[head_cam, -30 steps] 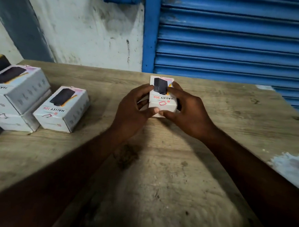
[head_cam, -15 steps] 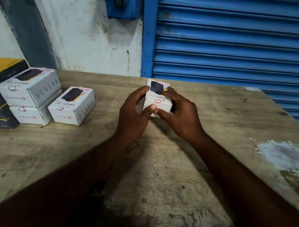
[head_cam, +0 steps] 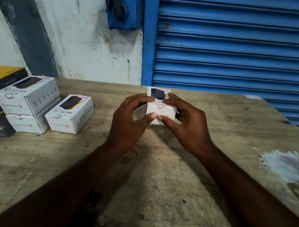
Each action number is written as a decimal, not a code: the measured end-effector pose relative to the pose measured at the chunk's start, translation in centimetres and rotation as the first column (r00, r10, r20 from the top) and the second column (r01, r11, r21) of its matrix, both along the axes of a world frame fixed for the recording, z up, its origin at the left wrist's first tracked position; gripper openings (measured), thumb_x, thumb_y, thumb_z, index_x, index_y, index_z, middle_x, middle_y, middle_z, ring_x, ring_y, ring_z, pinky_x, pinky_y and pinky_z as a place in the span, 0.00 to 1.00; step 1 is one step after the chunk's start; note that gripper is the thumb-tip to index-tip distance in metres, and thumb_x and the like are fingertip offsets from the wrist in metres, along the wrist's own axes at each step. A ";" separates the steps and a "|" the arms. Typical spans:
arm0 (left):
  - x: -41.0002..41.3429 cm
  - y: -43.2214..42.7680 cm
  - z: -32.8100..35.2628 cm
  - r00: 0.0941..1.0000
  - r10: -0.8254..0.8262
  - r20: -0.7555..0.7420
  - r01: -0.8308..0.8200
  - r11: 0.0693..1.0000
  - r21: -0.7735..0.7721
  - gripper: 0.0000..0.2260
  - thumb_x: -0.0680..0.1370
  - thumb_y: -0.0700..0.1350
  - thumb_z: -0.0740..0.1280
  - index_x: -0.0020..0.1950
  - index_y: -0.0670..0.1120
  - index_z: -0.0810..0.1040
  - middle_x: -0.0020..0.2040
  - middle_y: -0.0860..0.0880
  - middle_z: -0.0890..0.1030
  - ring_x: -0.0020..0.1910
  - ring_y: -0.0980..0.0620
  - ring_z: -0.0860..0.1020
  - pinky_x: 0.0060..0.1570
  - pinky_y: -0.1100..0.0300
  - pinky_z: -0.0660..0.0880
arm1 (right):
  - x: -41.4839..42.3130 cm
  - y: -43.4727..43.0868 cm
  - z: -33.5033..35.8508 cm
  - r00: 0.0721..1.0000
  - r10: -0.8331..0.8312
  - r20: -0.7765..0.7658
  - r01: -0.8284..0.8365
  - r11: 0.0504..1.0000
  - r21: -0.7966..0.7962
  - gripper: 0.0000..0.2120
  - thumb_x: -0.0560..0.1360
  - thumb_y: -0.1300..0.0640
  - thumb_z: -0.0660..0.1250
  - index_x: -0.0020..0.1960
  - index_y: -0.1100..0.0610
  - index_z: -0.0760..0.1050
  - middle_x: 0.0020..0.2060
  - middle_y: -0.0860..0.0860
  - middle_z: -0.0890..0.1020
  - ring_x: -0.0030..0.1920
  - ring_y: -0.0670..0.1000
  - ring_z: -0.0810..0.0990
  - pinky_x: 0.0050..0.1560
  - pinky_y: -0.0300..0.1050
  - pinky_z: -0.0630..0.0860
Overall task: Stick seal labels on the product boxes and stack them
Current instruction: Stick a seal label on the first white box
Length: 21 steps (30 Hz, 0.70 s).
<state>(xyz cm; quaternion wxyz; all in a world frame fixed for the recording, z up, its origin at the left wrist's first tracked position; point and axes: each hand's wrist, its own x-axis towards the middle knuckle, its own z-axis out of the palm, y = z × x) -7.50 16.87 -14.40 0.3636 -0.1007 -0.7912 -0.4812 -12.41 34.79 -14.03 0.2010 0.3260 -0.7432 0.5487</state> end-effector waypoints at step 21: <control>0.5 0.3 -0.5 0.993 0.046 0.104 -0.037 0.996 -0.084 0.15 0.73 0.44 0.77 0.58 0.50 0.81 0.58 0.56 0.80 0.58 0.60 0.78 0.58 0.68 0.74 | -0.3 0.8 0.1 0.975 -0.130 -0.179 0.170 0.960 0.225 0.11 0.73 0.49 0.76 0.55 0.50 0.84 0.50 0.45 0.83 0.54 0.47 0.77 0.48 0.53 0.80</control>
